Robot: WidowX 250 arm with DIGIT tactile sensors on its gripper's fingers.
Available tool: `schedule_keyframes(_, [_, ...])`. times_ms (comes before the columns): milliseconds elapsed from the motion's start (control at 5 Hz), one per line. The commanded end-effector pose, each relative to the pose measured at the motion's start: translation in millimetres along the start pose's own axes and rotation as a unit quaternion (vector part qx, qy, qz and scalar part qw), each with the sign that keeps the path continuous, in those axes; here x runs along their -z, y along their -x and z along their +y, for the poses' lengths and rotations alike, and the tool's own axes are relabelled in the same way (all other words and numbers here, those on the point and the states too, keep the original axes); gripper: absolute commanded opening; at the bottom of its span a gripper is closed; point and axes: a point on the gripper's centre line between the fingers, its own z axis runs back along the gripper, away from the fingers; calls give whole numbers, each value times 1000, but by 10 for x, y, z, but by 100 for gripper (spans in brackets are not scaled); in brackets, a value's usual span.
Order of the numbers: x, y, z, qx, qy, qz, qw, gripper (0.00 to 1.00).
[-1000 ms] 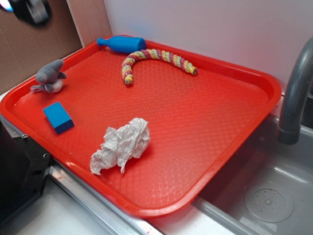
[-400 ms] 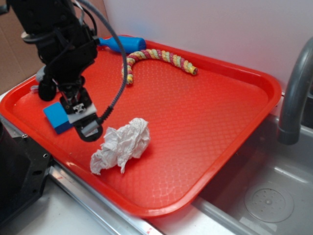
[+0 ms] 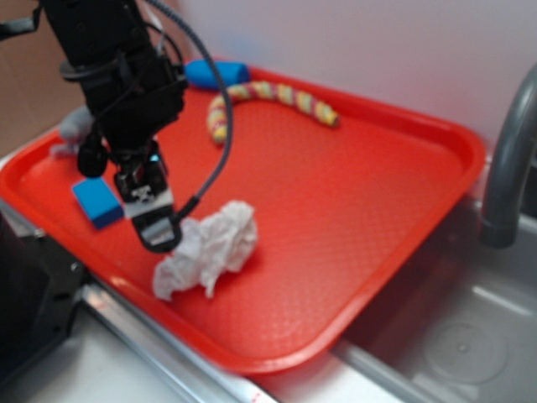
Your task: Grab the white paper.
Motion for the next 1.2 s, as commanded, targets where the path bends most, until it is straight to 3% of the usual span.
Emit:
schedule_keyframes(0, [288,-306,-122,36,0,18,999,100])
schedule_keyframes(200, [522,-336,-293,81,9,53,995,100])
schedule_keyframes(400, [546,-308,-306,76,6,56,996,15])
schedule_keyframes(600, [463,-277,-294,63,5,40,997,0])
schedule_keyframes(800, [413,-210,-280,54,-7,33,998,0])
schedule_keyframes(1000, [231,-176,-269,28,-36,40,998,0])
